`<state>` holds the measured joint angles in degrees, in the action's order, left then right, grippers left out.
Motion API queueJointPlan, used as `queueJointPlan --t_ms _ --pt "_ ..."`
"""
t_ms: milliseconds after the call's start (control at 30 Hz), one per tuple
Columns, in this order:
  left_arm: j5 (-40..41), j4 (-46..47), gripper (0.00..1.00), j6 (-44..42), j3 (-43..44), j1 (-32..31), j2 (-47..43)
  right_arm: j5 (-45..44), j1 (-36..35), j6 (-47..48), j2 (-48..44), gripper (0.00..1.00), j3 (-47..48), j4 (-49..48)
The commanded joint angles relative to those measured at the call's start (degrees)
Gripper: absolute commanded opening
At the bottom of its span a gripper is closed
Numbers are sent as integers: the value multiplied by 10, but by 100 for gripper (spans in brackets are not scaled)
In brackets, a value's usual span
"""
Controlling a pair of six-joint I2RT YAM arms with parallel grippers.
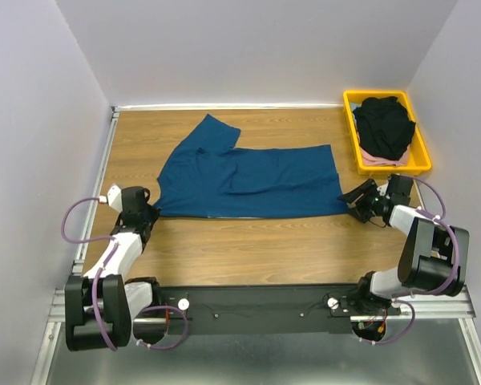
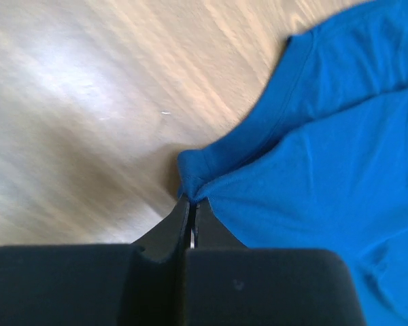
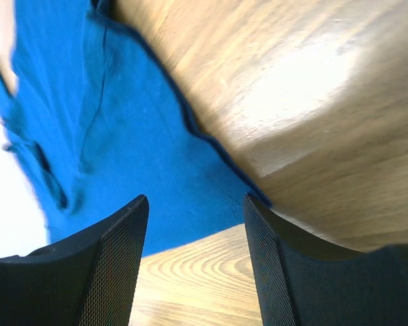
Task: Fold and stack the t-shirts
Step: Fold the tshirt
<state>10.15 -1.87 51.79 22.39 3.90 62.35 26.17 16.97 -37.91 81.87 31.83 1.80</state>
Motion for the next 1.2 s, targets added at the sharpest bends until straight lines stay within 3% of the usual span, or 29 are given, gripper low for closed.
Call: queueJointPlan --t_ms 0,233,300,433,467,600,767,900,1167 --pt "8 11 0 35 -45 45 -33 -11 39 -8 29 65 -43 19" --pt "-19 -7 0 89 -72 65 -37 1 59 -14 13 64 -67 36" --pt "-13 -30 4 96 -63 65 -49 15 60 -5 -1 64 -67 47" --pt "2 -77 27 116 -43 64 -71 29 59 12 -35 64 -63 58" --pt "5 -88 37 115 -27 65 -73 35 58 15 -42 64 -57 61" --pt "36 -145 56 90 33 63 -66 44 34 34 -69 64 -36 64" --pt "112 -154 57 32 147 30 -22 28 -32 31 -72 64 16 62" --pt "161 -68 57 -84 211 -23 46 14 -97 14 -27 64 94 40" --pt "98 8 57 -173 283 -38 152 -5 -134 -28 130 64 179 -2"
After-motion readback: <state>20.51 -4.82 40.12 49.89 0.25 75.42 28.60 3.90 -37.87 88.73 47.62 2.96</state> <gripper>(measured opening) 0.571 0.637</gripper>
